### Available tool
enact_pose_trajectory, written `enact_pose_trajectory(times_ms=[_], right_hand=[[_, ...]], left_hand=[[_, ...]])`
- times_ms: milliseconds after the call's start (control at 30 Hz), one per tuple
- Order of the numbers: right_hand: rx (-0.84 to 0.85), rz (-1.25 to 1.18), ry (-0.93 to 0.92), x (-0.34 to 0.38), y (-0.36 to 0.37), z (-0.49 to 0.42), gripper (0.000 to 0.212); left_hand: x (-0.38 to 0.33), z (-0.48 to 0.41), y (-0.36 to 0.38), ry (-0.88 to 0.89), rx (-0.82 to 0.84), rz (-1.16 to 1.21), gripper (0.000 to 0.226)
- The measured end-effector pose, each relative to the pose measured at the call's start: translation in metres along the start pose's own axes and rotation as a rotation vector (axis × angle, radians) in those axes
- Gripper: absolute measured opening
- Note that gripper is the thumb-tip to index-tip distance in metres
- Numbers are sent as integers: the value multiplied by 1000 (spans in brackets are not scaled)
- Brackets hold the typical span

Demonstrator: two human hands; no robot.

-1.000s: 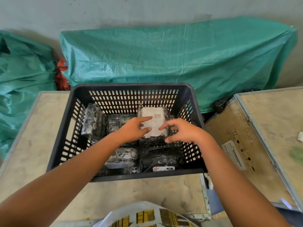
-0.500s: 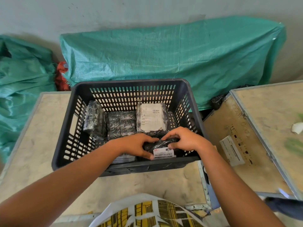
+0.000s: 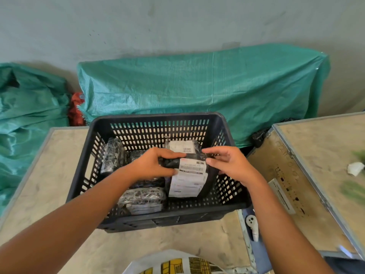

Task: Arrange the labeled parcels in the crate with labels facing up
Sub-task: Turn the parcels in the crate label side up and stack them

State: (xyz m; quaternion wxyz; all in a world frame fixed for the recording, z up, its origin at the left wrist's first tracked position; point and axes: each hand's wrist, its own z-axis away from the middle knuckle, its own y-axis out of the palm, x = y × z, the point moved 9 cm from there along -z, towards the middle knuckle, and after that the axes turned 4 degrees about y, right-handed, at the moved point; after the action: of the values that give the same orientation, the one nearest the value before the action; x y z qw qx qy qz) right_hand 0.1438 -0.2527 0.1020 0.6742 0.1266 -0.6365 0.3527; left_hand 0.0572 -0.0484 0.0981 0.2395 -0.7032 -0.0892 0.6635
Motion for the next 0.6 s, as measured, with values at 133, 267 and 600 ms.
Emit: enact_pose_trajectory(times_ms=[133, 267, 600], right_hand=[[-37, -100, -73, 7, -11, 3, 39], [29, -147, -125, 20, 8, -1, 56], [-144, -296, -108, 13, -10, -43, 65]], left_hand=[[-2, -7, -42, -66, -122, 210, 56], [-15, -16, -72, -45, -230, 371, 55], [9, -29, -47, -122, -265, 189, 97]])
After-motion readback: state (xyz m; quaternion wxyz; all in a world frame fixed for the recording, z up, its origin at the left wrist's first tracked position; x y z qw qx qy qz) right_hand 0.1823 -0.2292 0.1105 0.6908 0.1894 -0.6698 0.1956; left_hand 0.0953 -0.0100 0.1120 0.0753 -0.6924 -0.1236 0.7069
